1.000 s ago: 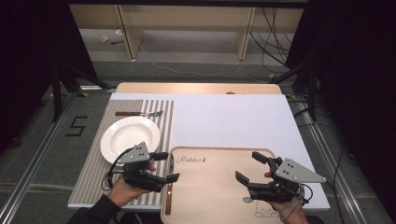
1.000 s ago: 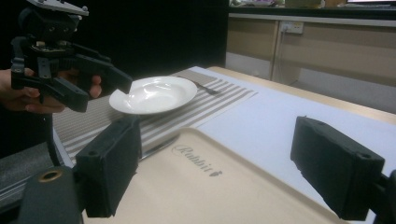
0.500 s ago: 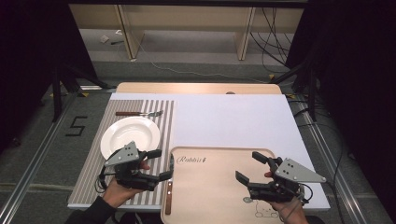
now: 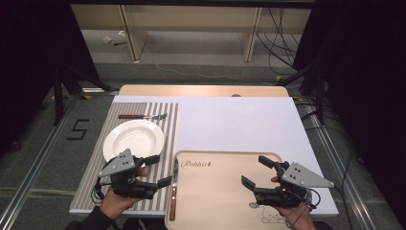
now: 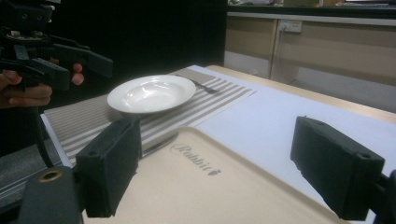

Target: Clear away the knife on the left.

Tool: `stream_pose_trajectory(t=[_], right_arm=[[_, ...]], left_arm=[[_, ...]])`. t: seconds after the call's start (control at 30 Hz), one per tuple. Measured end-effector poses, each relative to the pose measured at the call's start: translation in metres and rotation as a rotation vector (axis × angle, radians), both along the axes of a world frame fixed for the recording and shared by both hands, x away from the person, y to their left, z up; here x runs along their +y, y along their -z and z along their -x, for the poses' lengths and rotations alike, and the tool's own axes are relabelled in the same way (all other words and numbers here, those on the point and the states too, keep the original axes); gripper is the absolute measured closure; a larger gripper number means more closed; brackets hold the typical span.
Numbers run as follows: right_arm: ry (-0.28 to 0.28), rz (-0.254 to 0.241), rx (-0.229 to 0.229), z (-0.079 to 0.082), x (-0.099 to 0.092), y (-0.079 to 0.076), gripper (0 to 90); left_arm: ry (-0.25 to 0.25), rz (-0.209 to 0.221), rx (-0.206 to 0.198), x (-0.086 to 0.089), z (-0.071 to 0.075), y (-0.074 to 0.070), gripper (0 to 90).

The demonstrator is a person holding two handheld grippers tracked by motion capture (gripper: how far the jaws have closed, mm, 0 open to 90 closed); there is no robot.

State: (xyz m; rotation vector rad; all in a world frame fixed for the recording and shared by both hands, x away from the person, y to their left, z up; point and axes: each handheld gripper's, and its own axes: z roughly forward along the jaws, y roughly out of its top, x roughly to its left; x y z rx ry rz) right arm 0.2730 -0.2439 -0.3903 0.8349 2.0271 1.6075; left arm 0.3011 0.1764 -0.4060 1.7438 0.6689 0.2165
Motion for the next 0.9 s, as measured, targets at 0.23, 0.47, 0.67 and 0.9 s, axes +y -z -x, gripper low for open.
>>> stream_pose_trajectory(t=[0.23,0.47,0.67,0.9], right_arm=[[-0.001,0.001,0.000,-0.0002,0.0001,0.0002,17.6],[-0.003,0.001,-0.001,-0.0002,0.0001,0.0001,17.6],[-0.002,0.000,-0.002,-0.0003,0.0000,0.0001,17.6],[-0.003,-0.001,-0.002,-0.0002,0.0000,0.0001,17.6]], left_arm=[[0.000,-0.013,0.001,-0.0025,0.0000,0.0015,16.0],[-0.004,-0.023,0.003,-0.0026,-0.0012,0.0019,16.0],[-0.003,-0.026,0.011,-0.0037,-0.0014,0.0024,16.1],[0.001,-0.038,0.015,-0.0050,-0.0023,0.0034,16.1]])
